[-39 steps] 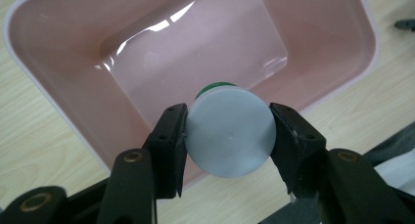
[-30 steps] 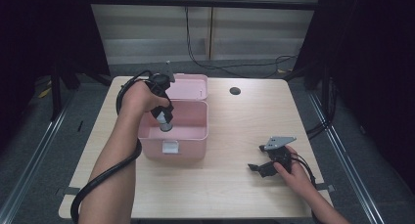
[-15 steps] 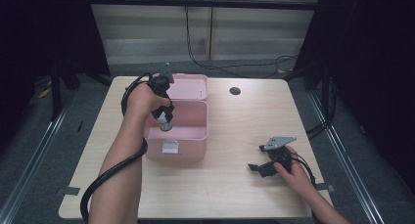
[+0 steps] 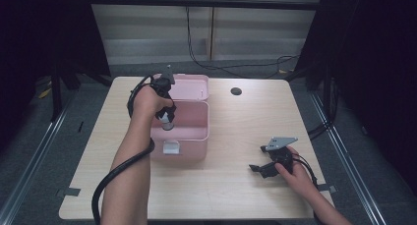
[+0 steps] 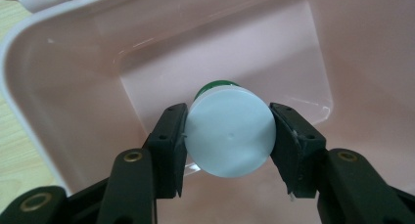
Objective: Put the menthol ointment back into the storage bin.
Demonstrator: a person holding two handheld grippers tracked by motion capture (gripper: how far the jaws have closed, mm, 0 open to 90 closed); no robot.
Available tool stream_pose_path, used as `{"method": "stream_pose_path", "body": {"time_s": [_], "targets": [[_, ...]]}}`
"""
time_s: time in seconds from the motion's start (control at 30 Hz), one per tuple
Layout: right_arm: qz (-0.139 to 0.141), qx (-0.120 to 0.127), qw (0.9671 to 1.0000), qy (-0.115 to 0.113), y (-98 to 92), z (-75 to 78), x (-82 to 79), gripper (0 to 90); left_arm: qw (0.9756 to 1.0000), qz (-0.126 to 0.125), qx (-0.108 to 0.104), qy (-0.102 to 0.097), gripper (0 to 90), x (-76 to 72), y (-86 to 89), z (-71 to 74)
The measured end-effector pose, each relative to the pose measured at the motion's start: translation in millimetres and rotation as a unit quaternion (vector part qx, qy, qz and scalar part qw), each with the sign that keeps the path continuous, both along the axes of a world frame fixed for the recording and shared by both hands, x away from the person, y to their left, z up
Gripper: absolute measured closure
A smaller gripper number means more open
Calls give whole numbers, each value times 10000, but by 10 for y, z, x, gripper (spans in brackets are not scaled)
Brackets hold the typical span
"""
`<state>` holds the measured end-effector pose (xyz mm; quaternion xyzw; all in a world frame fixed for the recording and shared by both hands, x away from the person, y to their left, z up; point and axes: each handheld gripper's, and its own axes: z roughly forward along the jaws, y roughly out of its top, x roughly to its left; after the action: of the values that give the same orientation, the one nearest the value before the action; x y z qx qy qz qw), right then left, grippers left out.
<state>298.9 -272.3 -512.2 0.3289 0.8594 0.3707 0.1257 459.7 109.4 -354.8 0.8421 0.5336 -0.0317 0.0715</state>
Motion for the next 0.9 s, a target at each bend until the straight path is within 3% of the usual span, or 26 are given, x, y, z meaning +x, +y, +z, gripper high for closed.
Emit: {"method": "stream_pose_path", "body": {"time_s": [0.3, 0.67, 0.9], "targets": [[-1, 0, 10000, 0, 0, 0, 0, 105, 9998, 182, 5, 13, 507, 66, 11, -200], [3, 1, 10000, 1, 0, 0, 0, 105, 9990, 355, 156, -235, 507, 130, 9, -349], [2, 2, 10000, -1, -1, 0, 0, 105, 9985, 426, 132, -307, 507, 167, -28, -407]]}}
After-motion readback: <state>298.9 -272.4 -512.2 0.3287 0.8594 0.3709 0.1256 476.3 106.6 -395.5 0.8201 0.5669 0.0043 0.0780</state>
